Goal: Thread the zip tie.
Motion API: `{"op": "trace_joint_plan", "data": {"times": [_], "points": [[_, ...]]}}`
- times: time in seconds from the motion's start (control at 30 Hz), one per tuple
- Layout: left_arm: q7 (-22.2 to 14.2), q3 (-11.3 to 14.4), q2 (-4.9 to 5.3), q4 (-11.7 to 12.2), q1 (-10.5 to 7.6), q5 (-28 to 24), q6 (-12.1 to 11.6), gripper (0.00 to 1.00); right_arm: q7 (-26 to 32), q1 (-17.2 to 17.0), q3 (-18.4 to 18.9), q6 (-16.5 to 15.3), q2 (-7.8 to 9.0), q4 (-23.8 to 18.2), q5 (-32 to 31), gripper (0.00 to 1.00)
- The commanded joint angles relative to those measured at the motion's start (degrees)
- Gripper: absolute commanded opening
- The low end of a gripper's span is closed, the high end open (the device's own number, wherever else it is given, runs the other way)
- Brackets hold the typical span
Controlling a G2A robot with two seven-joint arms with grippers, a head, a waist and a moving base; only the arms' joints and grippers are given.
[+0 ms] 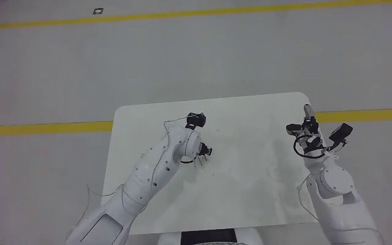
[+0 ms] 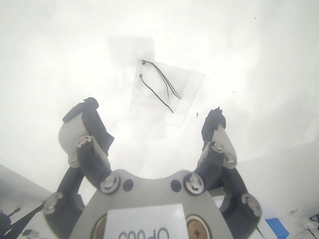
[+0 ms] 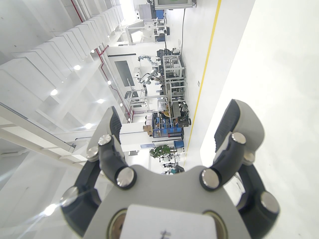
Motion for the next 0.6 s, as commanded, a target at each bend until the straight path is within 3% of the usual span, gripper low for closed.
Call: {"op": "trace_joint_plan", "data": {"times": [0.0, 0.3, 0.43, 0.57], "points": [[0.0, -0.81, -1.0, -1.15, 0.97, 2.06, 0.0, 1.0, 0.0, 0.0, 0.0, 0.0, 0.0, 0.0, 0.0, 1.0], [0.0, -0.81, -1.0, -1.15, 0.97, 2.06, 0.0, 1.0, 0.0, 0.0, 0.0, 0.0, 0.0, 0.0, 0.0, 1.0], [1.01, -1.46, -0.97, -2.58, 1.83, -1.8, -1.98, 1.0, 0.0, 0.0, 0.0, 0.0, 0.0, 0.0, 0.0, 1.0], [0.0, -2.28, -1.01, -2.83, 1.76, -6.09, -0.94, 1.0, 0.0, 0.0, 0.0, 0.0, 0.0, 0.0, 0.0, 1.0]]}}
